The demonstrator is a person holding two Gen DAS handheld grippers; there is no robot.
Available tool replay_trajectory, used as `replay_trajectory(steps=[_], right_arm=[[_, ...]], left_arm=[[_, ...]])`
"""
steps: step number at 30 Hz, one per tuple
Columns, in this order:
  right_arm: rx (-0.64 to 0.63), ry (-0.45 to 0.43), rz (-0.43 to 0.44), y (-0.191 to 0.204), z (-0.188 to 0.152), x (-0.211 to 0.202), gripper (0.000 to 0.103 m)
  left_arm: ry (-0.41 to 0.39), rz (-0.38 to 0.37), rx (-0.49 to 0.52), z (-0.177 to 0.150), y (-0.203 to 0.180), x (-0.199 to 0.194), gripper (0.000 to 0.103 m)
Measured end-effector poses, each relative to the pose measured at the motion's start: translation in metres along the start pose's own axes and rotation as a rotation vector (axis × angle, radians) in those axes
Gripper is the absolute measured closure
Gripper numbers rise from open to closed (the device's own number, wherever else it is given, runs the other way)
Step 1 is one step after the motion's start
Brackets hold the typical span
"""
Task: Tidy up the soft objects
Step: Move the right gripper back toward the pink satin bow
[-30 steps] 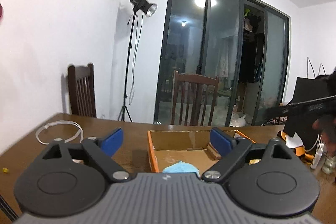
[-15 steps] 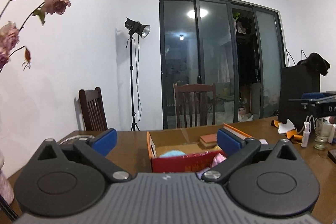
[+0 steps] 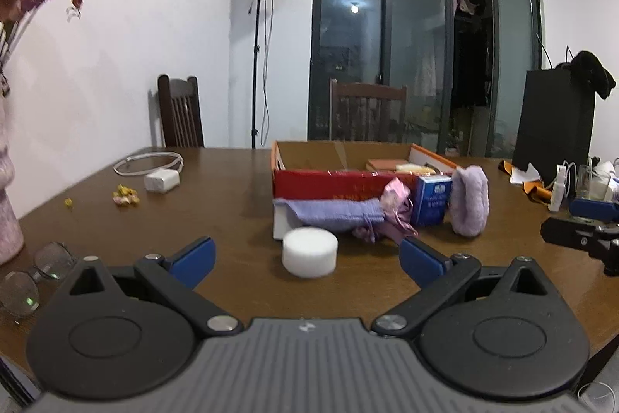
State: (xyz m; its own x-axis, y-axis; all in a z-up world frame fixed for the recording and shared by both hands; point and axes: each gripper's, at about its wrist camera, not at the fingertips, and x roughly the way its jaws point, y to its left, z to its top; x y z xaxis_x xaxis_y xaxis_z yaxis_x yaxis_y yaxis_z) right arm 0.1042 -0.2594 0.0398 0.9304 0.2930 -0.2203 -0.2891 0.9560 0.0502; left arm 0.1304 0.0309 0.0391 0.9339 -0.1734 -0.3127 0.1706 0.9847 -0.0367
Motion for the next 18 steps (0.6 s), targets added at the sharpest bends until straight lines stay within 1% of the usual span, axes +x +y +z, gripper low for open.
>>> replay_trajectory(steps=[3, 5, 9, 11, 14, 16, 18], right_arm=[[0.027, 0.007, -0.03, -0.003, -0.007, 0.001, 0.0], [0.046, 0.014, -0.035, -0.005, -0.005, 0.005, 0.0], [0.079, 0.073, 0.019, -0.011, -0.001, 0.029, 0.0], [0.087, 0.091, 0.016, -0.01, 0.0, 0.044, 0.0], [0.09, 0.12, 0.047, -0.007, 0.005, 0.071, 0.0], [0.115, 0.143, 0.071, -0.006, 0.011, 0.093, 0.005], [0.127, 0.155, 0.102, -0.004, 0.019, 0.117, 0.014]], left_arm=[[0.03, -0.019, -0.001, -0.003, 0.001, 0.014, 0.0], [0.043, -0.035, -0.011, -0.003, 0.003, 0.024, 0.0], [0.064, -0.051, -0.063, 0.001, 0.008, 0.052, 0.0], [0.067, -0.054, -0.093, 0.006, 0.014, 0.068, 0.0], [0.07, -0.044, -0.129, 0.02, 0.026, 0.098, 0.0], [0.06, -0.045, -0.161, 0.029, 0.035, 0.119, 0.003], [0.069, -0.038, -0.19, 0.037, 0.045, 0.145, 0.006]])
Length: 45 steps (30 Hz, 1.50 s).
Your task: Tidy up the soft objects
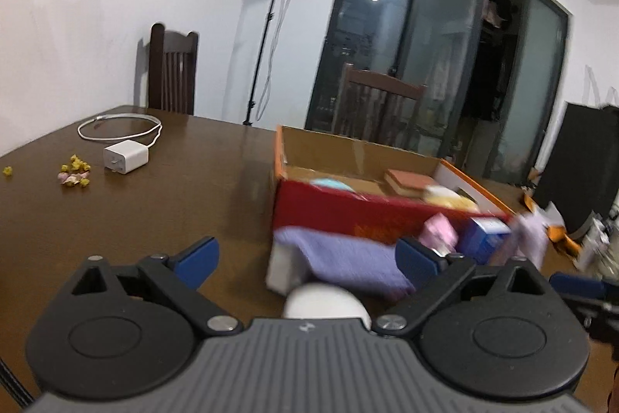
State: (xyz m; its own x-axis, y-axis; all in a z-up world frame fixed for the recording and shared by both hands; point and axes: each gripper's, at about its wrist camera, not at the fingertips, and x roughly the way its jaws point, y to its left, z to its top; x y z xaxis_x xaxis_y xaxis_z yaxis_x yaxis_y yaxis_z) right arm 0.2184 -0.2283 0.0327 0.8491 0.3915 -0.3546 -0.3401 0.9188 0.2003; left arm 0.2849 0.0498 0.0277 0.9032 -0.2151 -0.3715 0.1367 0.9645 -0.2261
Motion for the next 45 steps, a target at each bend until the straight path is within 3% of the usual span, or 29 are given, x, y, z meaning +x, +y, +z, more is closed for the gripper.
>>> replay_trajectory(steps=[2, 4, 6, 10, 14, 21, 25, 30, 35, 38, 40, 45], right_arm=[[-0.018, 0.006, -0.001, 0.004, 0.01, 0.024, 0.017], [-0.026, 0.02, -0.011, 0.007, 0.018, 0.047, 0.02], [-0.001, 0.05, -0.012, 0.005, 0.024, 0.071, 0.029], [0.077, 0.088, -0.009, -0.001, 0.025, 0.1, 0.045], [0.084, 0.116, -0.024, -0.004, 0.021, 0.113, 0.072], [0.068, 0.072, -0.036, -0.004, 0.02, 0.09, 0.087], [0.022, 0.078, -0.056, 0.0, 0.014, 0.07, 0.087], [-0.004, 0.12, -0.069, 0.004, -0.003, 0.051, 0.087], [-0.009, 0.133, -0.081, 0.003, -0.012, 0.036, 0.084], [-0.018, 0.113, -0.097, 0.0, -0.008, 0.025, 0.082], [-0.048, 0.113, -0.13, -0.002, -0.007, 0.023, 0.07], [-0.064, 0.134, -0.181, -0.012, -0.005, 0.038, 0.068]], left_arm=[[0.017, -0.015, -0.037, 0.008, 0.009, 0.022, 0.014], [0.059, -0.031, -0.096, 0.013, 0.019, 0.043, 0.03], [0.085, -0.063, -0.151, 0.014, 0.028, 0.056, 0.034], [0.086, -0.096, -0.191, 0.009, 0.035, 0.054, 0.032], [0.068, -0.117, -0.154, -0.006, 0.029, 0.038, 0.028], [0.086, -0.151, -0.07, -0.023, 0.019, 0.014, 0.023], [0.105, -0.172, -0.038, -0.029, 0.01, 0.009, 0.023], [0.117, -0.139, 0.039, -0.032, -0.003, 0.012, 0.023], [0.118, -0.216, 0.01, -0.029, 0.003, 0.005, 0.024], [0.068, -0.157, 0.053, -0.022, 0.008, 0.0, 0.024], [0.069, -0.095, 0.08, -0.014, 0.015, 0.009, 0.024], [0.162, -0.062, 0.095, 0.0, 0.029, 0.05, 0.037]])
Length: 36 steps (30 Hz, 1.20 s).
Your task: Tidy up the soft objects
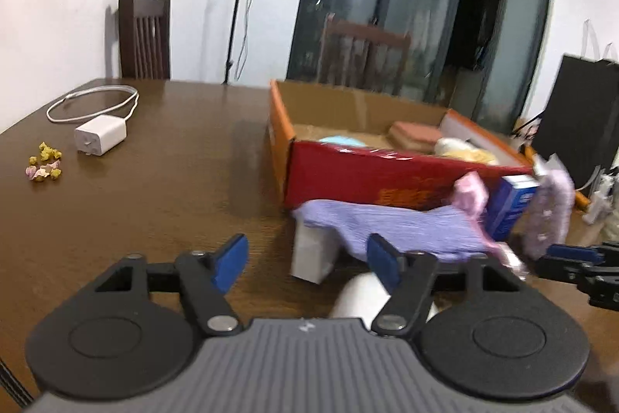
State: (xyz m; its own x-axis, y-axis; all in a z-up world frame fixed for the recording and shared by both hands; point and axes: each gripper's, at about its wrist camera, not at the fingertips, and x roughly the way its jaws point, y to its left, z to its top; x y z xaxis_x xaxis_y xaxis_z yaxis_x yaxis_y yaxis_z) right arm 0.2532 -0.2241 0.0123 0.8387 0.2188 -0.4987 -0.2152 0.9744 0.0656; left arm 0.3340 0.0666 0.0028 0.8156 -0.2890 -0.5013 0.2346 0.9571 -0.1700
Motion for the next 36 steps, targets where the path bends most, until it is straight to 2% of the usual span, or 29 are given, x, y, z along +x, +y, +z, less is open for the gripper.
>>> replay_trajectory(steps=[1, 4, 7, 9, 11, 12, 13, 14, 19, 23, 25, 27, 29, 31, 33, 36], right_arm=[[-0.011, 0.006, -0.009, 0.0, 0.001, 0.005, 0.069], [-0.031, 0.032, -0.033, 0.001, 0.005, 0.023, 0.069], [-0.04, 0.067, -0.041, 0.001, 0.006, 0.039, 0.071], [-0.038, 0.084, -0.03, 0.001, 0.006, 0.046, 0.082], [-0.037, 0.108, -0.02, 0.0, 0.006, 0.052, 0.083], [-0.032, 0.108, -0.013, -0.001, 0.006, 0.053, 0.083], [-0.028, 0.11, -0.013, -0.002, 0.007, 0.054, 0.084], [-0.025, 0.11, -0.014, -0.002, 0.007, 0.055, 0.084], [-0.02, 0.104, -0.014, -0.003, 0.008, 0.054, 0.085], [-0.018, 0.064, -0.015, -0.003, 0.005, 0.036, 0.085], [-0.018, 0.053, -0.014, -0.004, 0.004, 0.024, 0.085], [-0.022, 0.039, -0.031, -0.006, 0.002, 0.011, 0.085], [-0.014, 0.031, -0.051, -0.013, 0.0, -0.001, 0.085], [-0.012, 0.032, -0.063, -0.019, -0.003, -0.01, 0.085], [-0.011, 0.041, -0.067, -0.024, -0.009, -0.016, 0.085], [-0.019, 0.064, -0.061, -0.026, -0.019, -0.016, 0.084]], left_arm=[[0.014, -0.012, -0.007, 0.003, 0.002, 0.007, 0.045], [0.051, -0.06, 0.003, 0.007, 0.001, 0.021, 0.054], [0.052, -0.05, 0.04, 0.003, -0.004, 0.028, 0.057], [0.054, -0.049, 0.042, 0.001, -0.002, 0.033, 0.057], [0.069, -0.073, 0.007, 0.002, 0.004, 0.037, 0.057], [0.071, -0.087, -0.01, 0.002, 0.008, 0.037, 0.063], [0.072, -0.11, -0.022, 0.002, 0.01, 0.037, 0.079], [0.072, -0.137, -0.034, 0.002, 0.012, 0.038, 0.081], [0.024, -0.102, -0.053, 0.004, 0.007, 0.018, 0.084], [-0.076, -0.202, -0.131, 0.013, -0.011, -0.027, 0.084], [-0.117, -0.284, -0.176, 0.014, -0.025, -0.05, 0.084], [-0.121, -0.346, -0.225, 0.008, -0.04, -0.065, 0.084], [-0.094, -0.381, -0.248, -0.007, -0.057, -0.072, 0.084], [-0.075, -0.353, -0.19, -0.024, -0.076, -0.075, 0.084], [-0.046, -0.266, -0.106, -0.042, -0.092, -0.073, 0.083], [0.016, -0.211, -0.045, -0.059, -0.104, -0.068, 0.079]])
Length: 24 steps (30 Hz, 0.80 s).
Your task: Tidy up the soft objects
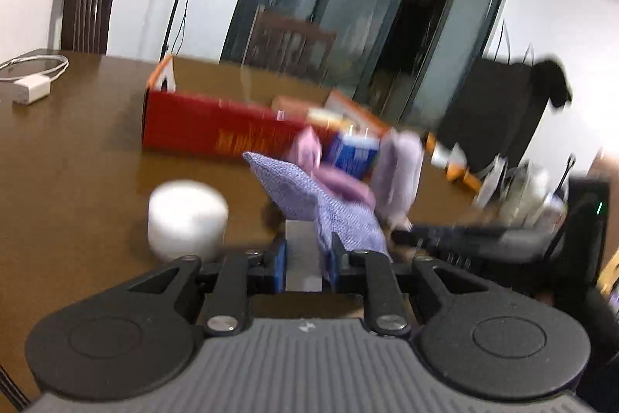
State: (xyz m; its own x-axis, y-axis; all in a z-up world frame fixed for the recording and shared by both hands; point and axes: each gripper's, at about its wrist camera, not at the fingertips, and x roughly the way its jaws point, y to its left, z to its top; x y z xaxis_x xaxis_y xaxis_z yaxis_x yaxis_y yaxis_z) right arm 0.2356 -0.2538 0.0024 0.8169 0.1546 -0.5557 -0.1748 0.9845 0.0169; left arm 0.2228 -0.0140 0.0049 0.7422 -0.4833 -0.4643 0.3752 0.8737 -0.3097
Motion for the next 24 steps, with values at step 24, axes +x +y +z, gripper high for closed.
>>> replay_trajectory(steps=[24], right_arm=[[0.2, 0.003, 0.301, 0.005, 0.012, 0.025, 0.059]], left_arm=[[0.052, 0.028, -0.155, 0.003, 0.025, 0.02, 0.08]])
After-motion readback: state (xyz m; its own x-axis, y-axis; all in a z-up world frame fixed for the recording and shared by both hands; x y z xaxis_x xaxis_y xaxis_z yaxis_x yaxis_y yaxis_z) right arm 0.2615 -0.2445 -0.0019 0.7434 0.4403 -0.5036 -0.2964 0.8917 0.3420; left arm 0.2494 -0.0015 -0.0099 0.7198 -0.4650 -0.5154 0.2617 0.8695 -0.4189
